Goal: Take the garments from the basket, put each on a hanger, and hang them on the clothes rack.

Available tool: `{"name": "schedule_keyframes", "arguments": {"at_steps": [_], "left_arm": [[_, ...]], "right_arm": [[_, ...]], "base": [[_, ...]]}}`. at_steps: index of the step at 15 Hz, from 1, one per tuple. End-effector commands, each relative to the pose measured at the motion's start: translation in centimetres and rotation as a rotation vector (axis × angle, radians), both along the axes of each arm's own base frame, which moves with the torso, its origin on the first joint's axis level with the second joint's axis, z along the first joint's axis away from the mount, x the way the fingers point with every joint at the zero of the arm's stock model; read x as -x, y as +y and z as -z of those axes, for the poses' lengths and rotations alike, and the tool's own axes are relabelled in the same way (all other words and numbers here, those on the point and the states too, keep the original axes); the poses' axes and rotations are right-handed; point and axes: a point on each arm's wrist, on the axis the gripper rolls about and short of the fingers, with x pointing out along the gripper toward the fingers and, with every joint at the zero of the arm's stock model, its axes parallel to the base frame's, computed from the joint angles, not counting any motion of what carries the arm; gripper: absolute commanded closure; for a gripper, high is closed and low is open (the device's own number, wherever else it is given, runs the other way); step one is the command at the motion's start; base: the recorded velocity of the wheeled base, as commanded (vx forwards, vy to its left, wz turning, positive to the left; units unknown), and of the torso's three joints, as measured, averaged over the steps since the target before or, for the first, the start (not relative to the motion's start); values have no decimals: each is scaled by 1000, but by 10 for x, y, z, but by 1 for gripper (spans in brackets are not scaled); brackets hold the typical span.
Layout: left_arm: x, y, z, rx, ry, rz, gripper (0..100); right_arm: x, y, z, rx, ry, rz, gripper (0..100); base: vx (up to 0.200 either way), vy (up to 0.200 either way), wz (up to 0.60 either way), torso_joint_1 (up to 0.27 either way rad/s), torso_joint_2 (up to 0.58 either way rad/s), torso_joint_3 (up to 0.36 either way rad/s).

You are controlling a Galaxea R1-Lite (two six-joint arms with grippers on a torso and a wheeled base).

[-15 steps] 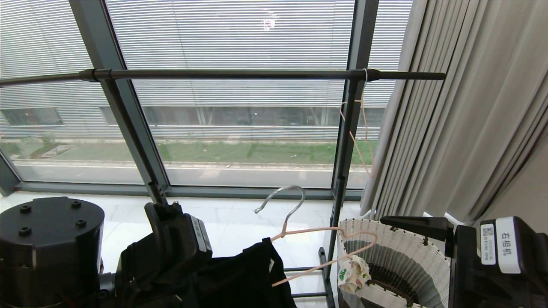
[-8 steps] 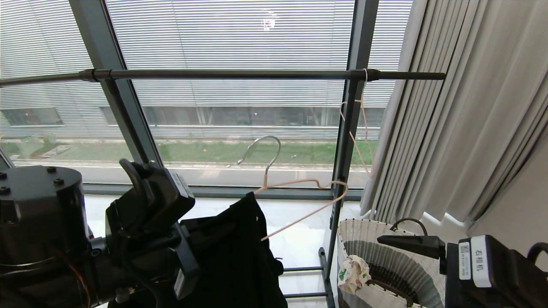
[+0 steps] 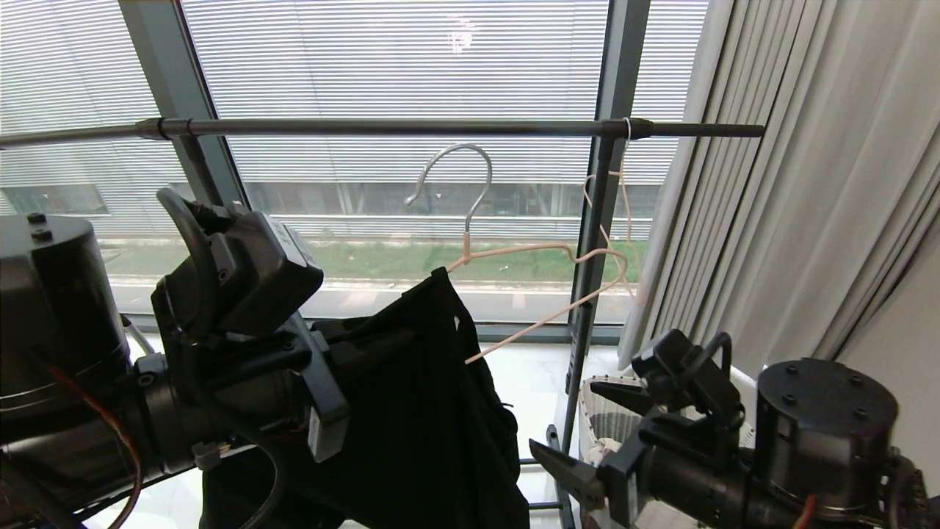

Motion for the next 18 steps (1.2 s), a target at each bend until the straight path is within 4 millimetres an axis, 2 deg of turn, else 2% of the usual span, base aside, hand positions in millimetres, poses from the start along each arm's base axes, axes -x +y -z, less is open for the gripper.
{"name": "schedule_keyframes", "arguments": {"at_steps": [1, 9, 15, 18], "left_arm": [[1, -1, -1, 3, -3, 5, 100], [5, -6, -1, 3, -3, 37, 100], [5, -6, -2, 4, -6, 36, 100], [5, -6, -2, 4, -6, 34, 100]], "right_arm": [[-18, 25, 18, 13, 46, 64, 0], [-12, 34, 23, 25, 55, 45, 0], [-15, 29, 25, 38, 51, 96, 0], [-12, 19, 23, 39, 48, 110, 0]], "base": [[0, 0, 0, 0, 0, 0], [0, 0, 0, 0, 0, 0], [0, 0, 0, 0, 0, 0], [0, 0, 0, 0, 0, 0]]}}
